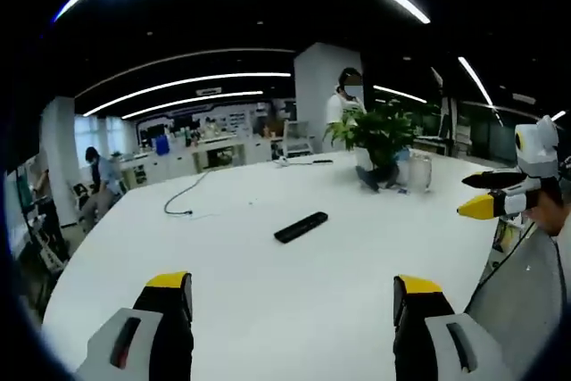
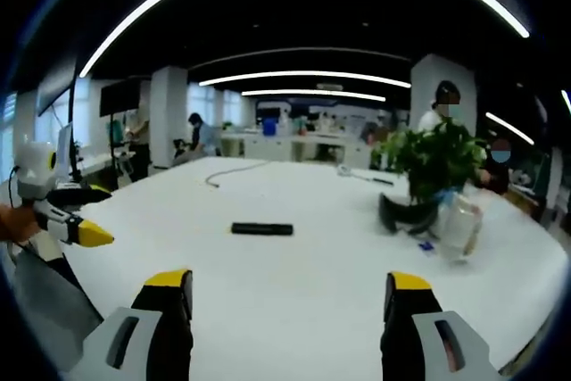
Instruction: Press the specified remote control buttons in sequence, fully releasing each button before pressing the next.
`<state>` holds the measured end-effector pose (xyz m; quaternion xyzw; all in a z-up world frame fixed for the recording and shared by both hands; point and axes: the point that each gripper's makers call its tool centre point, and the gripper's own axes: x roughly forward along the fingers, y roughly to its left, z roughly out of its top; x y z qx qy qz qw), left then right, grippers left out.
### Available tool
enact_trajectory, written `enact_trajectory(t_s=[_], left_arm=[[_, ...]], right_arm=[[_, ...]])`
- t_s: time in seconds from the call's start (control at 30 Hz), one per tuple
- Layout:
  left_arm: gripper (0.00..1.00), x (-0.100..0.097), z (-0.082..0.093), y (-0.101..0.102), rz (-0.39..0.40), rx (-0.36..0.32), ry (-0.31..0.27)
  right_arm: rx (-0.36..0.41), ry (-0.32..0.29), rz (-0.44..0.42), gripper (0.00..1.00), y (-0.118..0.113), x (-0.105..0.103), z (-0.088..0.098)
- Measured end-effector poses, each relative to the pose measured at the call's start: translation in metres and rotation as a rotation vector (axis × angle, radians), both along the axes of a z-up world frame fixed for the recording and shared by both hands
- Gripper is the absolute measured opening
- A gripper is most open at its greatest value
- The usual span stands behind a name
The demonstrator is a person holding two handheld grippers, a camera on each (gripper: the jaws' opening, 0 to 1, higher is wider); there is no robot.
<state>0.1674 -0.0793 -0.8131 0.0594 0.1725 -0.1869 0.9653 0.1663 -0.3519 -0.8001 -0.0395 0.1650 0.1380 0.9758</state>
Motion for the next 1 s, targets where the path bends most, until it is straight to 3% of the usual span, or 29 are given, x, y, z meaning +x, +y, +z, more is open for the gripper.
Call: enact_trajectory(t_s=[0.17, 0.23, 0.33, 0.4, 0.53, 0.73, 0.93, 1.0], left_arm=[[0.94, -0.012, -0.003, 0.013, 0.047, -0.016, 0.007], [0.93, -0.013, -0.003, 0.016, 0.071, -0.040, -0.020], [0.92, -0.011, -0.001, 0.020, 0.087, 0.021, -0.040], [0.92, -0.011, 0.004, 0.018, 0.082, 0.017, -0.079], [0.95, -0.008, 0.002, 0.018, 0.084, 0.064, -0.089], [0.96, -0.008, 0.002, 0.015, 0.064, 0.083, -0.107], [0.99, -0.007, 0.001, 0.020, 0.091, 0.073, -0.102], [0.99, -0.007, 0.003, 0.024, 0.104, 0.099, -0.116]], right_arm=[[0.016, -0.002, -0.010, 0.90, -0.001, 0.000, 0.002], [0.010, -0.001, -0.008, 0.91, 0.000, 0.000, 0.001], [-0.010, -0.002, 0.002, 0.91, 0.002, 0.000, -0.001], [-0.017, -0.002, 0.005, 0.91, 0.002, 0.000, -0.001], [-0.016, 0.010, 0.006, 0.91, 0.002, 0.000, -0.004], [-0.019, 0.006, -0.003, 0.92, 0.000, 0.001, -0.004], [-0.031, 0.000, -0.005, 0.95, -0.001, 0.000, -0.004], [-0.018, -0.003, -0.006, 0.96, -0.001, 0.000, -0.004]])
